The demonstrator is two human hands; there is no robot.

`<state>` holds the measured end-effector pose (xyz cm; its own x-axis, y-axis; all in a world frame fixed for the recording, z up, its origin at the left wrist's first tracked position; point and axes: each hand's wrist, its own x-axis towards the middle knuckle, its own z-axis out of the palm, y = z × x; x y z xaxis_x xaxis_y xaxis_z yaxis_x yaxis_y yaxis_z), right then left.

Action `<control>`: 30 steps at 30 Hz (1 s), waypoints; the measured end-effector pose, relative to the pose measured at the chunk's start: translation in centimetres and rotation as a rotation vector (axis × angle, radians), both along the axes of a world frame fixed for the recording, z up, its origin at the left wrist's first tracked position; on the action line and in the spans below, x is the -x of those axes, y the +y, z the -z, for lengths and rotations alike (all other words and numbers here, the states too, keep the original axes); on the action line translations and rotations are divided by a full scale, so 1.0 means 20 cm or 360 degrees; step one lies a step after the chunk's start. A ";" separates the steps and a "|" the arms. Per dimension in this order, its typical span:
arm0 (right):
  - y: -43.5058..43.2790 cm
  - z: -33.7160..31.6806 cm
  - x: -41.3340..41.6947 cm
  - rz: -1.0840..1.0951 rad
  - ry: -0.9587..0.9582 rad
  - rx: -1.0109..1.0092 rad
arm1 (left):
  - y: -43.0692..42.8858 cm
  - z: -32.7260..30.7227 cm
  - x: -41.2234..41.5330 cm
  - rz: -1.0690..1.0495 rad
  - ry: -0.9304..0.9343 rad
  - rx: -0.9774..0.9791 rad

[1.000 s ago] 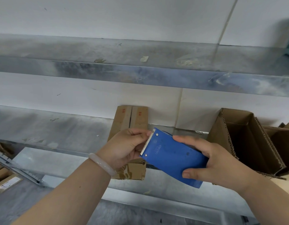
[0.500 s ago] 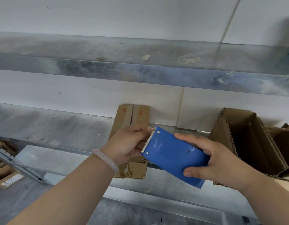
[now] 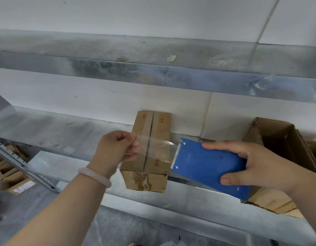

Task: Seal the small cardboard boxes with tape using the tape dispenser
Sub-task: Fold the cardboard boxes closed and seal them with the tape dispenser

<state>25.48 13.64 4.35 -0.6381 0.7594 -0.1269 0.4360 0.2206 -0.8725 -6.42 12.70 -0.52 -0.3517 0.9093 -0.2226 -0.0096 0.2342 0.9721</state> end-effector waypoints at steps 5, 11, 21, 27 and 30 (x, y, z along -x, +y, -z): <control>0.01 0.01 0.00 -0.0091 -0.0110 0.0058 | -0.10 0.06 0.07 -0.0092 0.0115 0.0011; 0.03 0.07 0.03 -0.0191 -0.0224 0.0163 | -0.19 0.22 0.16 -0.0197 0.0324 0.0107; 0.12 0.19 0.07 -0.0211 -0.0386 0.0147 | -0.17 0.36 0.19 -0.0141 0.0858 0.0171; 0.14 0.24 0.08 -0.0185 -0.0362 0.0173 | -0.17 0.45 0.20 -0.0127 0.0541 0.0106; 0.14 0.26 0.09 -0.0170 -0.0366 0.0147 | -0.17 0.49 0.17 -0.0159 0.0162 0.0135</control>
